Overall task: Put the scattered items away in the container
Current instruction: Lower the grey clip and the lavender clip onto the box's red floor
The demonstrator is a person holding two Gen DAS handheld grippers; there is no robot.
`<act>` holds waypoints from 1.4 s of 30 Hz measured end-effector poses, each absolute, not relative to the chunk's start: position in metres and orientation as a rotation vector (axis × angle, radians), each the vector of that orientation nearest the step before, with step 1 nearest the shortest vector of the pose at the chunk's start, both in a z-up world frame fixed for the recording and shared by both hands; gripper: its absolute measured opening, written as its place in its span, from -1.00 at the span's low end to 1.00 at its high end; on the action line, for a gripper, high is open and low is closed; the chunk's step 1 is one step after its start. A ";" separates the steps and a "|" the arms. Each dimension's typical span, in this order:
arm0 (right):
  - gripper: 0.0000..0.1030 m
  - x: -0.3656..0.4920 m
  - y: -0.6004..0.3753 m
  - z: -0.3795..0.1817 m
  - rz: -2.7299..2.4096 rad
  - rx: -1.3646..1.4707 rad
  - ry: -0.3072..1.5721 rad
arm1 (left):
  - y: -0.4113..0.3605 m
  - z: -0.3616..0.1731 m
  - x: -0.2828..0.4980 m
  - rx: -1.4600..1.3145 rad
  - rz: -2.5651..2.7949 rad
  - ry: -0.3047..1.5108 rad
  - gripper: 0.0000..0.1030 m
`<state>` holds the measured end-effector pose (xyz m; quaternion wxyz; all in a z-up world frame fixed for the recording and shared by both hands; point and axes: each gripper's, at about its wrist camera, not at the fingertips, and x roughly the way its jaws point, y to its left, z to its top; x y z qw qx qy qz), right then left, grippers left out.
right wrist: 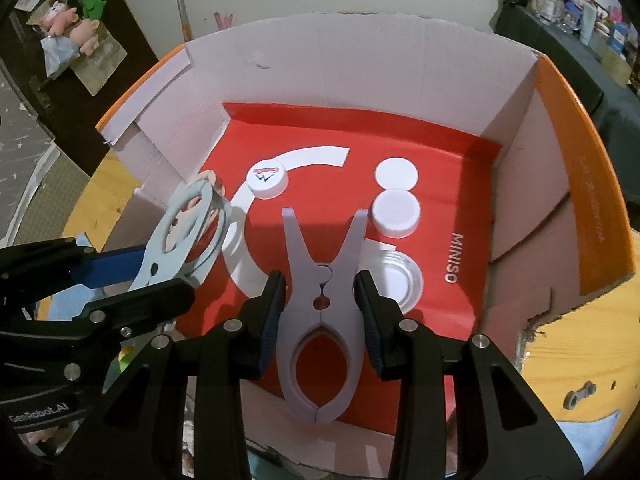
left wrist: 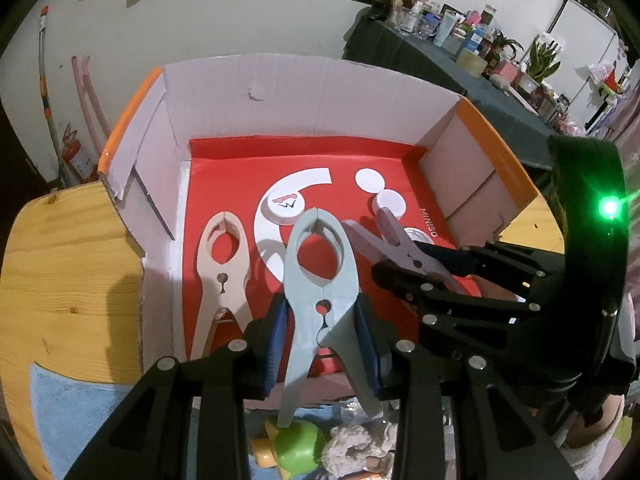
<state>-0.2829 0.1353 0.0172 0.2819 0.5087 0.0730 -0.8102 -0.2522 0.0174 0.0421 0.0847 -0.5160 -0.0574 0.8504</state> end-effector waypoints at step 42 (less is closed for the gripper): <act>-0.33 -0.285 0.145 0.015 -2.266 1.385 0.325 | 0.027 0.014 -0.274 -1.633 2.509 -0.139 -0.30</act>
